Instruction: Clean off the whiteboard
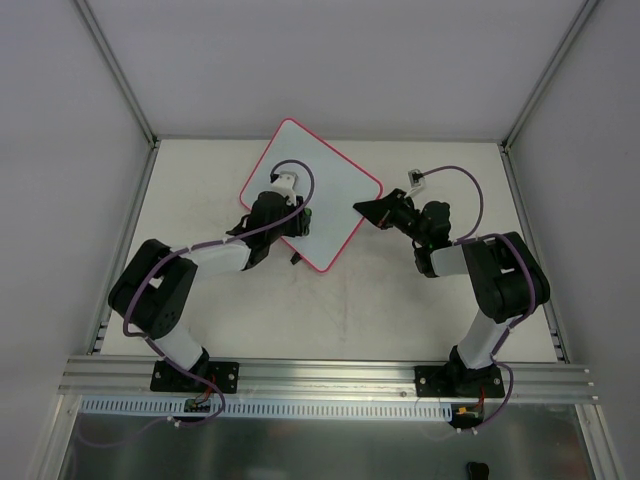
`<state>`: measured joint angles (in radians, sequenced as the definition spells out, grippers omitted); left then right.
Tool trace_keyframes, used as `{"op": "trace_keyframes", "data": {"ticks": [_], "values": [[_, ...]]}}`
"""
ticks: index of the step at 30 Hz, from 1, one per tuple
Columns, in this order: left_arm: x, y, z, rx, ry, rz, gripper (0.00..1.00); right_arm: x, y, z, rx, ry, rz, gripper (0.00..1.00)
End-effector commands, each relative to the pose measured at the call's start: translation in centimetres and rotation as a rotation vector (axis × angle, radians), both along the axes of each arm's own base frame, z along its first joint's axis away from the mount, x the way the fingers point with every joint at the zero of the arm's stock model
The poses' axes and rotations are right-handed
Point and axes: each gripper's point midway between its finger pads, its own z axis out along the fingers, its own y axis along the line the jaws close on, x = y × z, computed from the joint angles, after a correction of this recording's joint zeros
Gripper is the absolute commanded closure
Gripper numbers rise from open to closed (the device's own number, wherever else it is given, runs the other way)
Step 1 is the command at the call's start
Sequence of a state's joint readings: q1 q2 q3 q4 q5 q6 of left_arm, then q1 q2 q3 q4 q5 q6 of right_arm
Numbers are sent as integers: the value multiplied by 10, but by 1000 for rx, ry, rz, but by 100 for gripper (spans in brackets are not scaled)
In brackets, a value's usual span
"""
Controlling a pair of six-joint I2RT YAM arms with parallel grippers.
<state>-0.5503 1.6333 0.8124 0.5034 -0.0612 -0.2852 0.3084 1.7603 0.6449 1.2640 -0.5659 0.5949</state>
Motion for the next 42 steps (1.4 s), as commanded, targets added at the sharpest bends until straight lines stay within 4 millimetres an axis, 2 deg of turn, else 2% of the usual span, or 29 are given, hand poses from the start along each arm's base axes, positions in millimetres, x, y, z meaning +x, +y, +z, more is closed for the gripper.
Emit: {"op": "trace_keyframes", "data": {"ticks": [1,6,7,11,16,18,25,29,32,33,35,36,38,42], "values": [[0,-4,-12,40,57,-15,100,-30,16,72,63,-337,125,100],[-5,-35,-6,38,32,-112,100,-30,17,73,64,-339,126,100],[-10,-47,-4,41,19,-147,100,-30,17,73,64,-340,126,100],[-16,-75,12,48,-34,-212,100,-30,17,72,62,-339,127,100],[-26,-105,31,48,-89,-300,100,-31,18,72,62,-338,134,100],[-29,-113,32,76,-112,-334,100,-31,19,71,64,-333,142,100],[-18,-122,30,118,-116,-339,100,-32,19,71,63,-337,145,100],[2,-123,39,123,-116,-321,100,-32,19,72,62,-339,144,100],[17,-114,40,136,-100,-297,100,-33,19,71,61,-338,147,100],[22,-115,48,129,-110,-296,100,-34,20,71,61,-341,149,100],[31,-111,51,140,-110,-285,100,-34,21,70,60,-338,152,100],[36,-114,61,128,-124,-291,100,-34,21,72,61,-341,150,100],[42,-116,69,115,-124,-304,100,-35,22,72,61,-341,153,100],[57,-110,75,110,-125,-294,100,-35,22,71,61,-342,156,100]]}}
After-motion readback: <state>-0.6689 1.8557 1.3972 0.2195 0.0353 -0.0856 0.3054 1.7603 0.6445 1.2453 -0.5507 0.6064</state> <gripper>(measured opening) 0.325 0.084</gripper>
